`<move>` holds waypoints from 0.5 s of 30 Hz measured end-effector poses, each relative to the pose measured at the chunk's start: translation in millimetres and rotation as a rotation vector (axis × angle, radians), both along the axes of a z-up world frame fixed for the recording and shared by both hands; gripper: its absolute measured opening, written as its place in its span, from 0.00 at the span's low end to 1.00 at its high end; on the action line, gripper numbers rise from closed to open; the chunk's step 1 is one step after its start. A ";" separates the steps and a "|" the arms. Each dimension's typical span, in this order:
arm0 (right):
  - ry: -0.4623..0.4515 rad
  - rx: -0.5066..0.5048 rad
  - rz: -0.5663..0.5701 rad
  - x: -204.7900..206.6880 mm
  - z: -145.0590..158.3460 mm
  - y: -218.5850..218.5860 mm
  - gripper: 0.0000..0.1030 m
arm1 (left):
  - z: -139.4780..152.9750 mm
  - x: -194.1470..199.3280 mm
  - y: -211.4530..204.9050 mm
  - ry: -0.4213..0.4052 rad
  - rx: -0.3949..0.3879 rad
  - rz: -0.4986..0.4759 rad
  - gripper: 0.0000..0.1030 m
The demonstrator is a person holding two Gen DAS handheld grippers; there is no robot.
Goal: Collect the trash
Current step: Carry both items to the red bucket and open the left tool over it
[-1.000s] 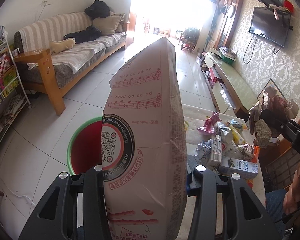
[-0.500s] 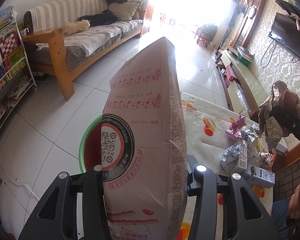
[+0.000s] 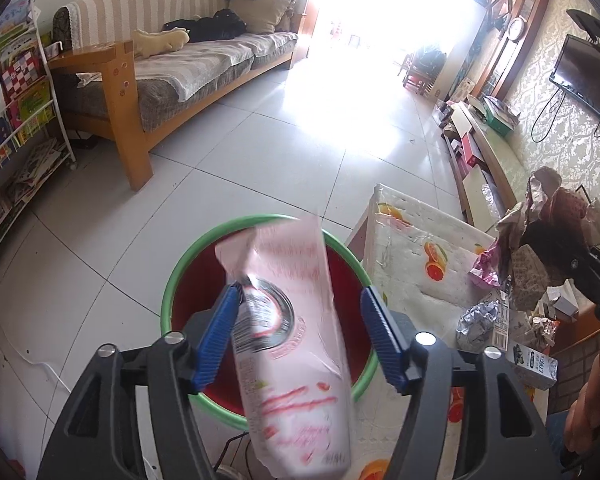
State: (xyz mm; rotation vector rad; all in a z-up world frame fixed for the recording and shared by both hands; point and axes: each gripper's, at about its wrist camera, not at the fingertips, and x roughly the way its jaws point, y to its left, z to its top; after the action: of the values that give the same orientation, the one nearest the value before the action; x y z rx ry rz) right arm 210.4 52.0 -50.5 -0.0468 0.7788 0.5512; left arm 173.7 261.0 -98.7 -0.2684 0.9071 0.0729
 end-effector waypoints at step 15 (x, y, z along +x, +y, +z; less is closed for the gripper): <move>0.050 -0.011 0.096 9.0 -23.8 55.7 0.29 | 9.2 -23.2 39.5 -0.048 0.044 0.157 0.87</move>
State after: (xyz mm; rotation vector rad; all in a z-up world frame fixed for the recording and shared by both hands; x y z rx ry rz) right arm 219.4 107.7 -74.3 -0.0810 0.8317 0.6411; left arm 150.5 300.4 -89.4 -0.2988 0.8348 0.2303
